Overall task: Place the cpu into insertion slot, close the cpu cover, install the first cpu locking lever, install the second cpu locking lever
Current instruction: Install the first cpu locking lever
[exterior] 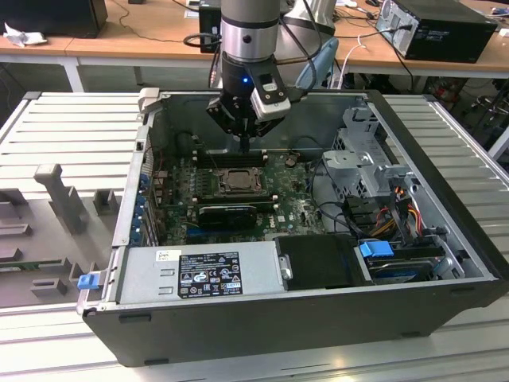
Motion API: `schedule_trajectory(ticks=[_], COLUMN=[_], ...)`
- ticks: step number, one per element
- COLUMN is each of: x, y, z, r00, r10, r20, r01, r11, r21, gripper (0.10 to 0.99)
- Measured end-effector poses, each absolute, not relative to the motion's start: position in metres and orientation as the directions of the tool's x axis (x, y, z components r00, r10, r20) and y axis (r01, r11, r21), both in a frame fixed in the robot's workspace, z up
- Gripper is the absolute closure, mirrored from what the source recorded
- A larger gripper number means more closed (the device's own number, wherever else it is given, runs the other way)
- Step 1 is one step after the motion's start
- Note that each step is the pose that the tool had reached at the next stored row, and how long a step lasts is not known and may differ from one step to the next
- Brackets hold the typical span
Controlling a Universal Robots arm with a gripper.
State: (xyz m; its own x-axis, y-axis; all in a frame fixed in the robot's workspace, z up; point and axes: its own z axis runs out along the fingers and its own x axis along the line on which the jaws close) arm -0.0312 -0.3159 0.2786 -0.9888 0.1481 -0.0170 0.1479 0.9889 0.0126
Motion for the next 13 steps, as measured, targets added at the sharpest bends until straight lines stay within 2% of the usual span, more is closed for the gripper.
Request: schedule_trajectory(ticks=[5, 13], x=[-0.031, -0.051], y=[-0.316, -0.316], z=[0.277, 0.274], r00=[-1.0, -1.0], r10=[0.013, 0.007], r20=[-0.017, -0.017], r01=[0.013, 0.007], r11=[1.0, 1.0], r21=[0.013, 0.029], gripper=[0.98, 0.98])
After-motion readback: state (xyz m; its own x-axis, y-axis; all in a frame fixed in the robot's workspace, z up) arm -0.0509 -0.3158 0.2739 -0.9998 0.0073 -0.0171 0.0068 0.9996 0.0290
